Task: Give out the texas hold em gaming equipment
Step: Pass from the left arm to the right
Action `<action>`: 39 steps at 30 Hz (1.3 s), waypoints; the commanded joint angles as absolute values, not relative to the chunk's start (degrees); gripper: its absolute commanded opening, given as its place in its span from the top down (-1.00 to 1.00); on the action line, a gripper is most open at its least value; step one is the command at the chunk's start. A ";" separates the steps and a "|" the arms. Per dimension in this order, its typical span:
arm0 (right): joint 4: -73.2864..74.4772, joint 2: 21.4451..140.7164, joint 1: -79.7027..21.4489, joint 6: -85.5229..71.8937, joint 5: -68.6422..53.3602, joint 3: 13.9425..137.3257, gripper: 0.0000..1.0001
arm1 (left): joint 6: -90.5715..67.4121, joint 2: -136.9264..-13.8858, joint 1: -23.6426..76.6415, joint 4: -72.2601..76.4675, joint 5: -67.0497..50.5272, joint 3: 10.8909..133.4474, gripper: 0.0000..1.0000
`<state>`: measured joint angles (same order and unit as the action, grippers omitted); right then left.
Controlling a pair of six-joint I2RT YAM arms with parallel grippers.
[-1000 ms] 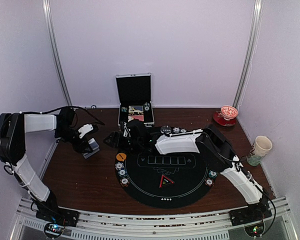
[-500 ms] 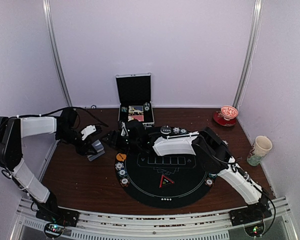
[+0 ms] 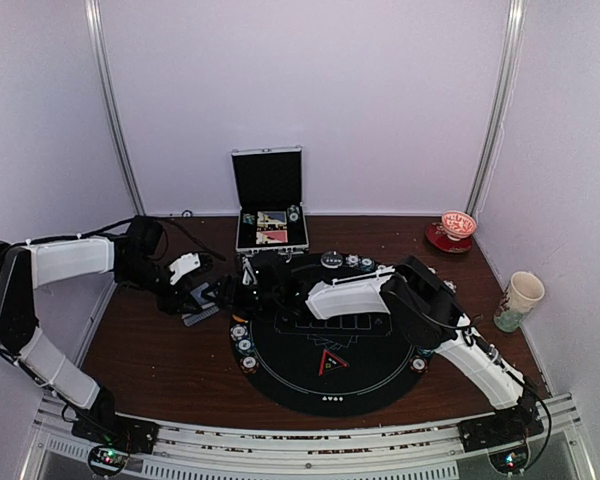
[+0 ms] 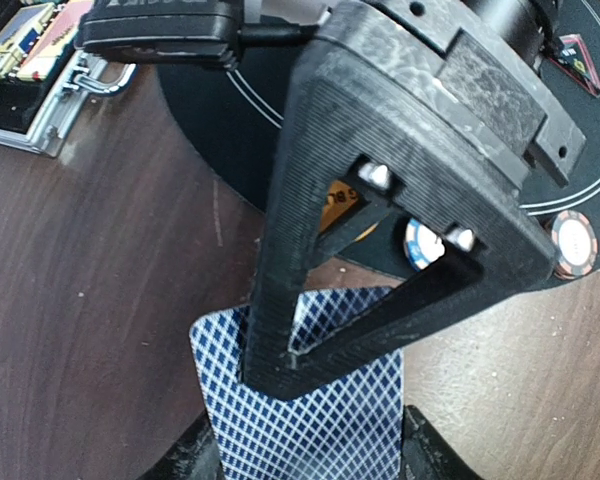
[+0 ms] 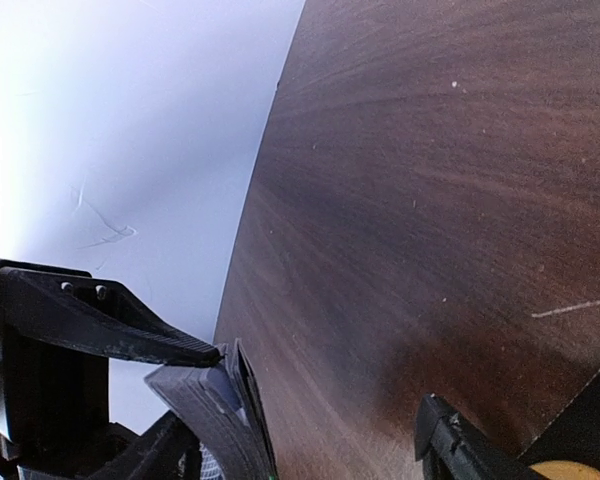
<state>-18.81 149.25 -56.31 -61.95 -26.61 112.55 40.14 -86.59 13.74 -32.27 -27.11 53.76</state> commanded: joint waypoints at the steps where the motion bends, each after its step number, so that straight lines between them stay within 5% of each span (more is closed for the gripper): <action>1: -21.37 146.06 -57.10 -62.87 -28.56 109.53 -0.43 | 39.54 -84.39 15.10 -31.55 -28.14 52.99 -0.04; 15: -26.90 146.19 -57.68 -66.41 -35.68 109.02 0.03 | 39.92 -83.50 17.55 -30.68 -27.34 51.15 -0.04; 22: -27.70 146.14 -57.85 -67.44 -36.80 108.68 0.99 | 39.55 -82.89 17.75 -29.81 -26.85 50.24 -0.11; 27: -28.29 144.77 -57.78 -67.59 -36.49 107.70 1.00 | 40.08 -81.88 17.84 -29.91 -27.52 48.95 -0.91; 39: -33.72 132.55 -57.09 -67.07 -32.54 93.71 1.00 | 40.28 -77.80 22.21 -25.33 -25.77 46.12 -0.96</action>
<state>-27.77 140.20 -57.45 -67.64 -34.61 97.60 41.04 -78.02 19.75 -30.65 -26.57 46.74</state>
